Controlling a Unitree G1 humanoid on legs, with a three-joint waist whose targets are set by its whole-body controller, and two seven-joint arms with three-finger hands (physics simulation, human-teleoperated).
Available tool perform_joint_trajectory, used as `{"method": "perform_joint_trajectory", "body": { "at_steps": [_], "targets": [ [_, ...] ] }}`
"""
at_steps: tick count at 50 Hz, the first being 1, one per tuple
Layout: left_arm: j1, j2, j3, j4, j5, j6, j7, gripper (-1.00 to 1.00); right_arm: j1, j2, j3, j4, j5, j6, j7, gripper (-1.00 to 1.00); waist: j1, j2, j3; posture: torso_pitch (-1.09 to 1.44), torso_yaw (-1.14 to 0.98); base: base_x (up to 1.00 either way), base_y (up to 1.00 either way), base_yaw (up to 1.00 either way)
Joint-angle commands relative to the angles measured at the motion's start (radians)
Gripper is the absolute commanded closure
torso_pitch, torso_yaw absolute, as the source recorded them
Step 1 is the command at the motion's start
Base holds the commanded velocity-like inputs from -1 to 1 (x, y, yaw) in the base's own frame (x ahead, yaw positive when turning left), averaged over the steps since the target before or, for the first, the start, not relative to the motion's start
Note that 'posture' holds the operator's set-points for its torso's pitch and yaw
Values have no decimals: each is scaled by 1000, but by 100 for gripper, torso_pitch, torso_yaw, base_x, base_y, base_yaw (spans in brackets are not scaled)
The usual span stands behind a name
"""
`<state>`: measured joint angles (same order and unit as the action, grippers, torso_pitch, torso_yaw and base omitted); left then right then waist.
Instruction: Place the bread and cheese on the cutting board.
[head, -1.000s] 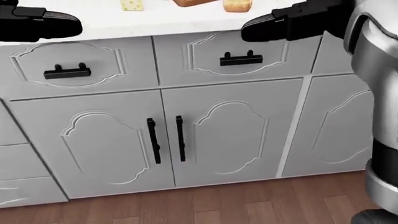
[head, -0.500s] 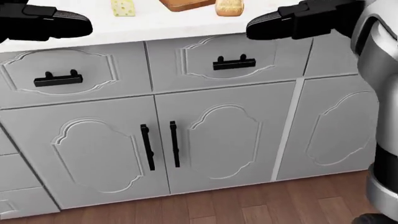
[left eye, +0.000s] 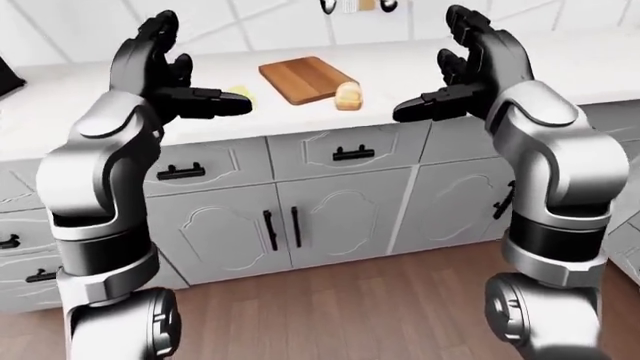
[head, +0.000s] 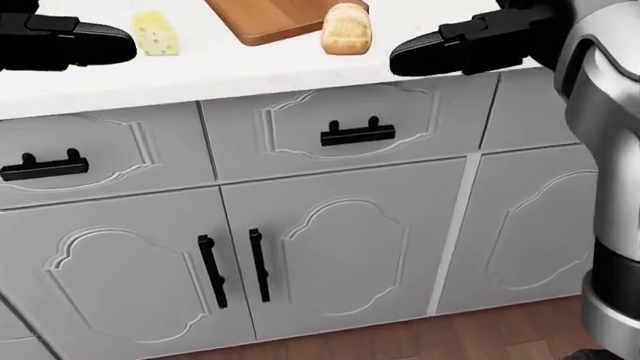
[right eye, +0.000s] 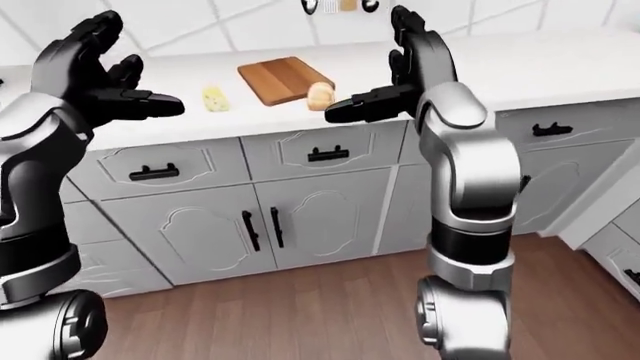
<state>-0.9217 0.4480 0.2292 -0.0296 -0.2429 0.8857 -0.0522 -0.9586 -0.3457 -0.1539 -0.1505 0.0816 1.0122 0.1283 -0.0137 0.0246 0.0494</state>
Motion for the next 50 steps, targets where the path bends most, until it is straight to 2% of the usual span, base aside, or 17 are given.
{"method": "perform_joint_trajectory", "body": {
  "at_steps": [1, 3, 4, 6, 13, 18, 19, 20, 28, 32, 33, 35, 40, 42, 44, 45, 50],
  "targets": [
    [-34, 20, 17, -19, -1, -35, 12, -100, -23, -1, 1, -17, -2, -30, 5, -100, 3, 5, -22, 0, 0, 32, 0, 0],
    [-32, 22, 14, -14, -7, -40, 13, -100, -25, 0, -3, -14, -2, -26, 4, -100, -4, 58, -40, 0, 0, 32, 0, 0],
    [-27, 20, 12, -14, -8, -42, 13, -100, -26, -1, -3, -12, -3, -27, 5, -100, 1, 47, -42, 0, 0, 33, 0, 0],
    [-11, 13, 7, -19, -6, -50, 15, -100, -29, -3, -4, -13, -3, -23, 6, -100, -1, 63, -22, 0, 0, 32, 0, 0],
    [-7, 13, 7, -14, -8, -51, 17, -100, -31, -4, 6, -17, -14, -20, 12, -100, 22, 2, -24, 0, 0, 32, 0, 0],
    [-20, 8, 12, -6, -12, -45, 23, -100, -27, -3, 0, -17, -19, -21, 18, -100, 38, -81, -50, 0, 0, 33, 0, 0],
    [-14, 8, 6, -9, -9, -49, 21, -100, -25, 0, 0, -13, -20, -26, 17, -100, 27, -70, -33, 0, 0, 33, 0, 0],
    [-13, 9, 6, -10, -8, -49, 21, -100, -23, 2, 2, -13, -21, -27, 17, -100, 33, -87, -23, 0, 0, 33, 0, 0],
    [-9, 14, 18, -4, -30, -44, 30, -100, -35, 13, 7, -1, -31, -29, 11, -100, 7, -18, -21, 0, 0, 33, 0, 0],
    [11, 17, 3, -17, -15, -57, 23, -100, -41, 11, 2, -1, -30, -19, 9, -100, -4, 72, -50, 0, 0, 33, 0, 0],
    [12, 14, 4, -17, -13, -58, 22, -100, -37, 13, 3, 6, -30, -29, 8, -100, 3, 41, -38, 0, 0, 32, 0, 0],
    [9, 15, 0, -9, -2, -60, 19, -100, -35, 10, 2, 21, -33, -42, 2, -100, 3, 66, -13, 0, 0, 9, 0, 0],
    [-4, 12, -2, 2, 16, -56, 12, -100, -44, -5, 4, 27, -46, -40, -7, -100, -1, 19, 6, 0, 0, 0, 0, 0],
    [-5, 7, -1, -2, 18, -50, 13, -100, -51, -10, 11, 42, -47, -32, 10, -100, 5, -11, 7, 0, 0, 0, 0, 0],
    [-3, 6, -6, 1, 27, -57, 7, -100, -54, -9, 7, 57, -66, -45, -3, -100, 9, -69, -11, 0, 0, 0, 0, 0],
    [-6, 7, -4, 2, 29, -57, 5, -100, -55, -5, -3, 56, -58, -37, 0, -100, 16, -33, -8, 0, 0, 0, 0, 0],
    [-7, 8, -1, -3, 33, -50, -1, -100, -40, -6, 13, 49, -75, -44, 9, -100, 11, -31, -28, 0, 0, 0, 0, 0]
  ]
}}
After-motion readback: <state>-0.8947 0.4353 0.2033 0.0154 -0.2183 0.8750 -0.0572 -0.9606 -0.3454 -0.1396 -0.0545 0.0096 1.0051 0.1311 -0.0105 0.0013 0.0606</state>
